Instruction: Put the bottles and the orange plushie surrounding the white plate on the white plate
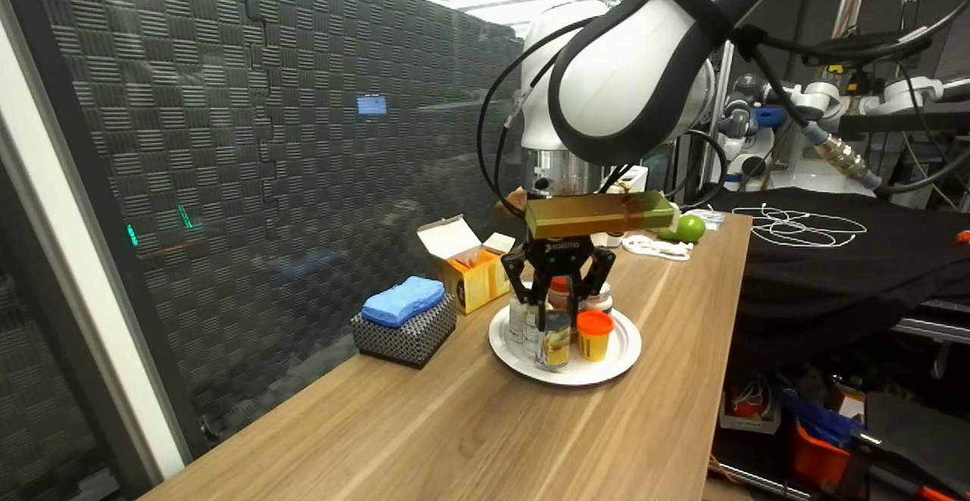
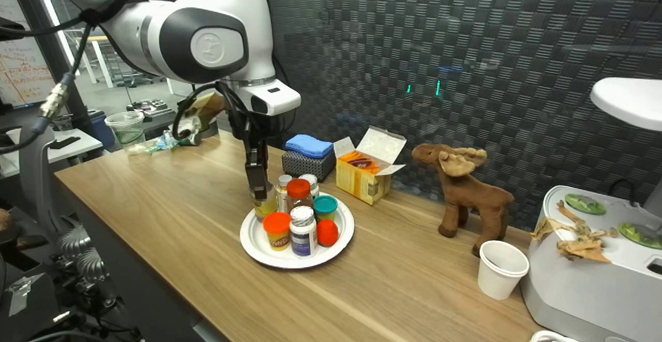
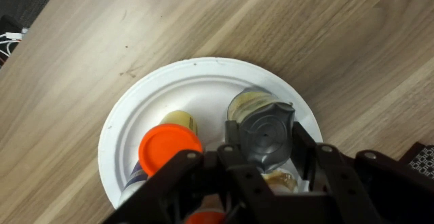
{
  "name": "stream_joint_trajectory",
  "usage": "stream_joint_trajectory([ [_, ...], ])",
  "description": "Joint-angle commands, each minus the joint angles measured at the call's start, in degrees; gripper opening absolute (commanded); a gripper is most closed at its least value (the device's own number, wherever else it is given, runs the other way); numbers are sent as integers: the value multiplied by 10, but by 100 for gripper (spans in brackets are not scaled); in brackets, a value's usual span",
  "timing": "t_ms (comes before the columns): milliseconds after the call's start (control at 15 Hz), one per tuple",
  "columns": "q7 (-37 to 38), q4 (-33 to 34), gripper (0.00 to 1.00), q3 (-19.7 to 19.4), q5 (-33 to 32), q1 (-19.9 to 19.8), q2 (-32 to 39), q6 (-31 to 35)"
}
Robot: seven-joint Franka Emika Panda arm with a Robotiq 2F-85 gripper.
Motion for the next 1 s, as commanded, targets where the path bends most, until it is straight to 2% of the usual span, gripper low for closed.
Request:
stream_joint_trajectory([
  [0,22,-15,26,-8,-7,-4,-21,19],
  [867,22,-22,24,-13,-11,-11,-10,8],
  [933,23,-23,59,-13,-15,-10,-10,7],
])
